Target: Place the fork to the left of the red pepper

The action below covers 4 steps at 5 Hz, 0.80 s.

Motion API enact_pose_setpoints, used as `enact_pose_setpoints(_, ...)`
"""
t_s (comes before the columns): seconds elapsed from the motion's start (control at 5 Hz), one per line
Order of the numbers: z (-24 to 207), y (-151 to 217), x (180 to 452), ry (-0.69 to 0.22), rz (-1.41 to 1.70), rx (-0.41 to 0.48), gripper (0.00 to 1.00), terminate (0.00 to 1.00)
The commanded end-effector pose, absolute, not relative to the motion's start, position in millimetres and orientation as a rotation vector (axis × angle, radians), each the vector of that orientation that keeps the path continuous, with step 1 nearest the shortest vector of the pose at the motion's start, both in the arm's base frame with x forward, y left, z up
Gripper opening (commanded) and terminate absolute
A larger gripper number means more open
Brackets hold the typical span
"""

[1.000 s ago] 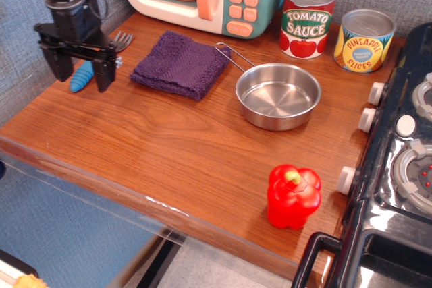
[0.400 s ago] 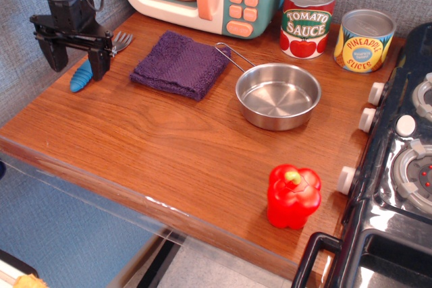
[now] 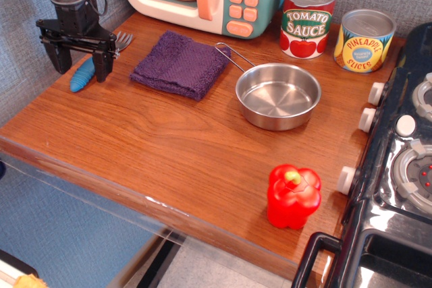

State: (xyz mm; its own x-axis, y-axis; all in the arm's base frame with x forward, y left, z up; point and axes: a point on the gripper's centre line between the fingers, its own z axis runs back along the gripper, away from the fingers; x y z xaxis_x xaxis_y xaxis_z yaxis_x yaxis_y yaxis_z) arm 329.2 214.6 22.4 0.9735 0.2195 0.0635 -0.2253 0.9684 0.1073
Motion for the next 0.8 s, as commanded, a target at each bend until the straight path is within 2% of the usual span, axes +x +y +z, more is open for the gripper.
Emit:
enact_pose_setpoints(0.0, 31, 218, 341, -0.064, 0.214, 0.148, 1.00, 0.00)
enact_pose_setpoints(0.2, 28, 216, 336, -0.059, 0.239, 0.143, 0.00, 0.00)
enact_pose_setpoints(0.4, 28, 213, 336, -0.058, 0.219, 0.130, 0.00, 0.00)
enact_pose_setpoints(0.6, 39, 207, 334, -0.088, 0.198, 0.122, 0.00, 0.00)
